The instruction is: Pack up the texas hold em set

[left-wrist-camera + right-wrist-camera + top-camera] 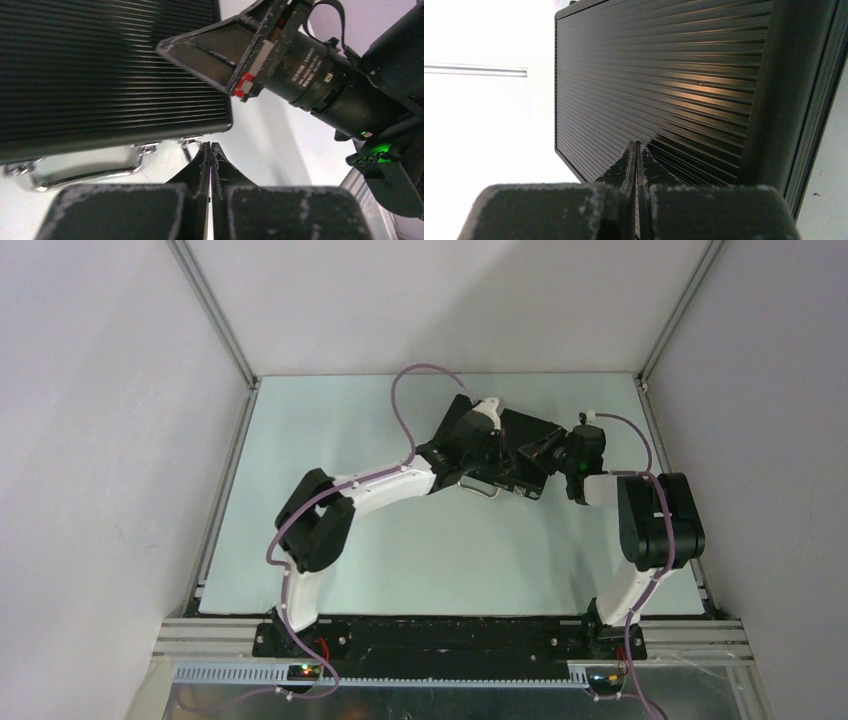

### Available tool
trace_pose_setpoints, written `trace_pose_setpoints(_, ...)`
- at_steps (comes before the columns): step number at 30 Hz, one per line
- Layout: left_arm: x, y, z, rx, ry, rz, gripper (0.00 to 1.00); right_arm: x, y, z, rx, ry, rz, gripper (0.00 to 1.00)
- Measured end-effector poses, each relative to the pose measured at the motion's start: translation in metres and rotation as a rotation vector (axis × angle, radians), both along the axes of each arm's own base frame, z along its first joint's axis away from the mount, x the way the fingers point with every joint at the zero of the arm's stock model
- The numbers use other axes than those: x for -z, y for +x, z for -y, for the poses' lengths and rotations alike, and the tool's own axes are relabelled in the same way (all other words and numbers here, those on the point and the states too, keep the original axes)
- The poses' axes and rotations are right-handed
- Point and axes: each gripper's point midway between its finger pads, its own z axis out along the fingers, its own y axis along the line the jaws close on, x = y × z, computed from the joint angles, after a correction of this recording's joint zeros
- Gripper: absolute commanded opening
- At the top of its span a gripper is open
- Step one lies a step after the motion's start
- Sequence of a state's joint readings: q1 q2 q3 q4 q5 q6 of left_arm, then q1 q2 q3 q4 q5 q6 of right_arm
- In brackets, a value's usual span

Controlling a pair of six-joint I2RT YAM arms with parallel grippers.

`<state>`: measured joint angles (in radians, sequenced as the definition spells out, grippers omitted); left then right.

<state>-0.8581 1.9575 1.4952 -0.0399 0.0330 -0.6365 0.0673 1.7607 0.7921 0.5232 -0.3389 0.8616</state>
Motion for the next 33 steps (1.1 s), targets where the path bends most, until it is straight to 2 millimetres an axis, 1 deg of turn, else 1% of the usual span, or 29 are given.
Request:
trace_pose_setpoints(2,0.001,0.0,0.013,0.025,-0.001,0.002,0.0,0.0,0.0,0.0,-0.003,0.003,0.002,0.0)
trace_pose_setpoints(4,0.008,-0.005,0.022,0.049,0.006,-0.01,0.0,0.0,0.0,0.0,-0.004,0.006,0.003,0.0)
trace_pose_setpoints(5,0.015,-0.01,0.025,0.064,0.017,-0.025,0.0,0.0,0.0,0.0,-0.005,0.007,0.003,0.0)
trace_pose_setpoints(10,0.048,-0.026,0.03,0.11,0.066,-0.095,0.0,0.0,0.0,0.0,-0.014,0.015,0.007,0.0)
trace_pose_setpoints(12,0.061,-0.031,0.029,0.122,0.087,-0.126,0.0,0.0,0.0,0.001,-0.015,0.016,0.008,0.0)
trace_pose_setpoints(14,0.07,-0.033,0.027,0.124,0.102,-0.145,0.0,0.0,0.0,0.0,-0.017,0.018,0.009,0.0)
trace_pose_setpoints(22,0.085,-0.041,0.021,0.132,0.127,-0.182,0.0,0.0,0.0,0.001,-0.02,0.02,0.012,0.0)
trace_pose_setpoints(30,0.113,-0.053,0.006,0.13,0.175,-0.223,0.0,0.0,0.0,0.001,-0.022,0.022,0.012,0.0)
trace_pose_setpoints(33,0.117,-0.055,-0.001,0.123,0.193,-0.222,0.0,0.0,0.0,0.001,-0.024,0.024,0.013,0.0)
